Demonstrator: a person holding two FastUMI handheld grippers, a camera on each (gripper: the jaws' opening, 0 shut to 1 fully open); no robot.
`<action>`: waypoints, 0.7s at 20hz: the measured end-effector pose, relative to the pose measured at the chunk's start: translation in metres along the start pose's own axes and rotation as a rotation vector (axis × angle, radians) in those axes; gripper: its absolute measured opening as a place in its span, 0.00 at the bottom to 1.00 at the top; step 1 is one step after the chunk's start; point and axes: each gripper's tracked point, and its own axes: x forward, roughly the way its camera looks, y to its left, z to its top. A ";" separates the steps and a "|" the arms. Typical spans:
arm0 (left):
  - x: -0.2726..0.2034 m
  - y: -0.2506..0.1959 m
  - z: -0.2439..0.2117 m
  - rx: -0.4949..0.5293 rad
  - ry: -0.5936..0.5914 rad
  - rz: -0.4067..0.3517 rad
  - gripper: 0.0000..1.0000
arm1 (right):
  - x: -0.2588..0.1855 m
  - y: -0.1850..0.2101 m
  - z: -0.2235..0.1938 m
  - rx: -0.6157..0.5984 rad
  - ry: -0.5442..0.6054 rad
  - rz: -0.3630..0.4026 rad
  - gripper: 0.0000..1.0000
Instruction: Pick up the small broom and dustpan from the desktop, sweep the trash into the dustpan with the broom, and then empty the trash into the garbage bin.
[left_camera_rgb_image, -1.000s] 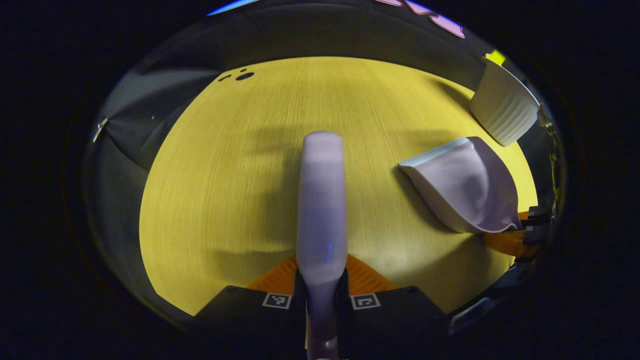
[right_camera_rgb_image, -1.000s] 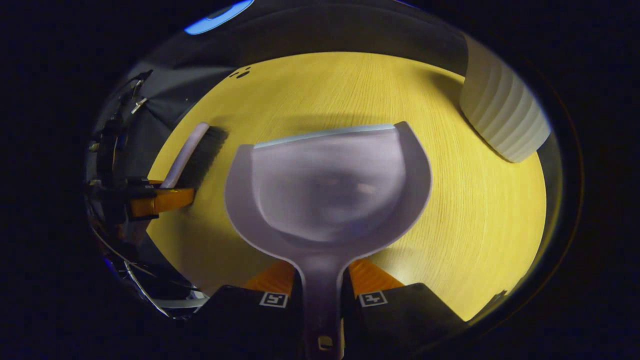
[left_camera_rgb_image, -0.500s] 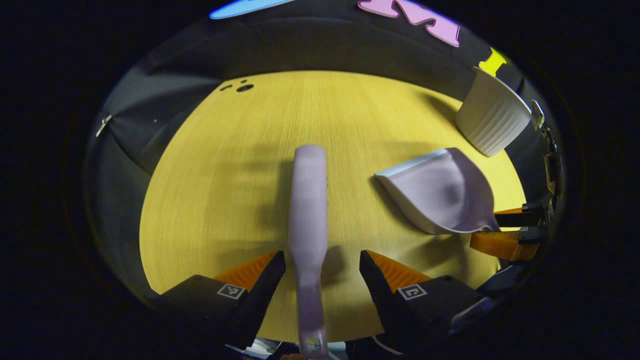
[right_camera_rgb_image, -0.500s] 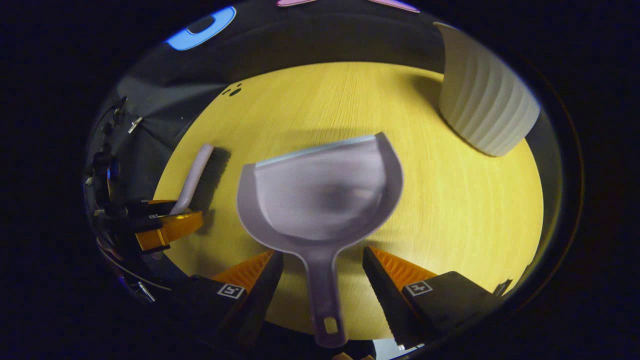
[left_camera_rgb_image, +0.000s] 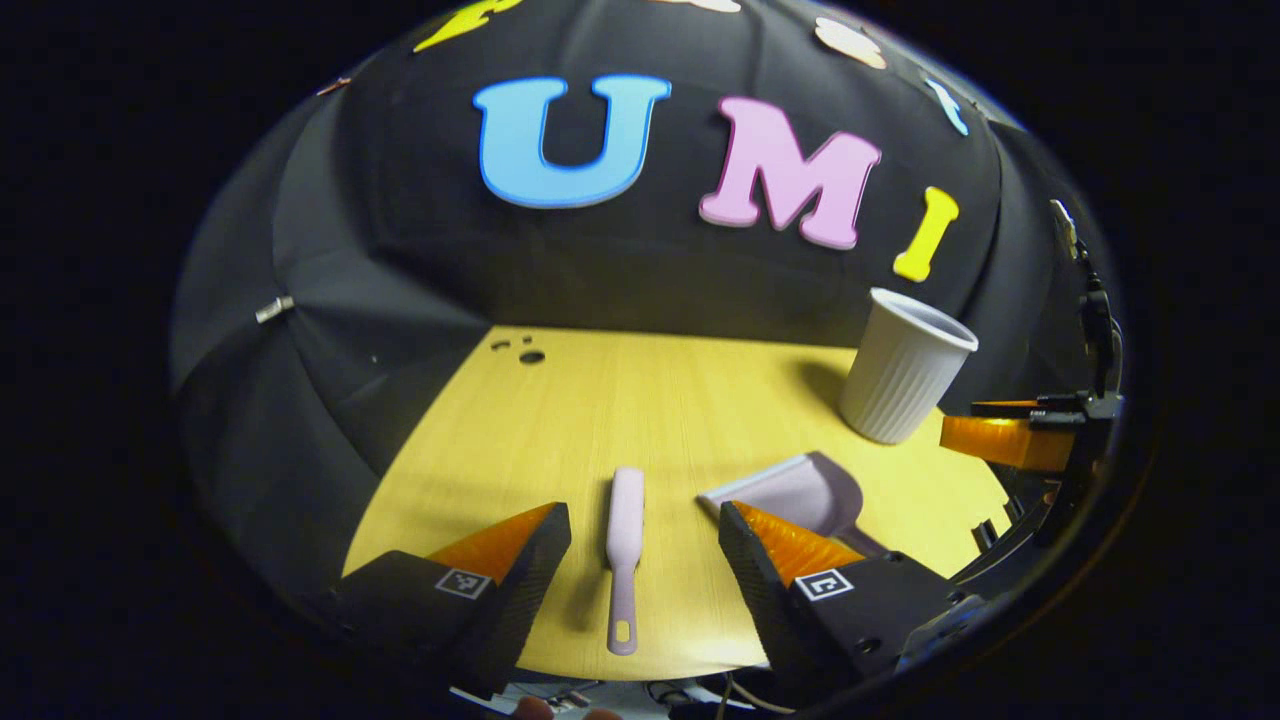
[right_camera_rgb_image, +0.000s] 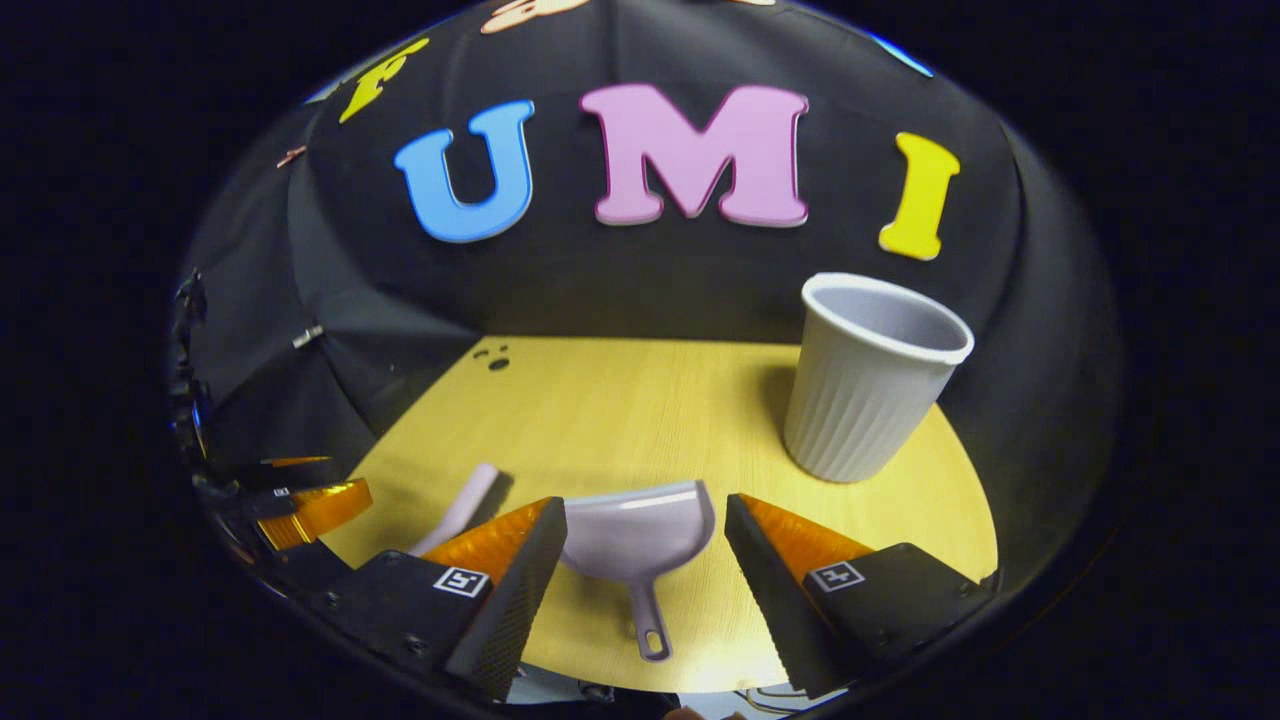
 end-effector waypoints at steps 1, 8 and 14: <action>-0.013 -0.001 0.012 -0.002 -0.048 0.000 0.94 | -0.013 0.004 0.021 0.009 -0.072 0.004 0.99; -0.087 -0.021 0.064 0.052 -0.244 0.057 0.94 | -0.099 0.022 0.069 -0.026 -0.296 0.031 0.99; -0.115 -0.050 0.060 0.034 -0.264 0.104 0.94 | -0.124 0.004 0.032 -0.086 -0.251 0.088 0.99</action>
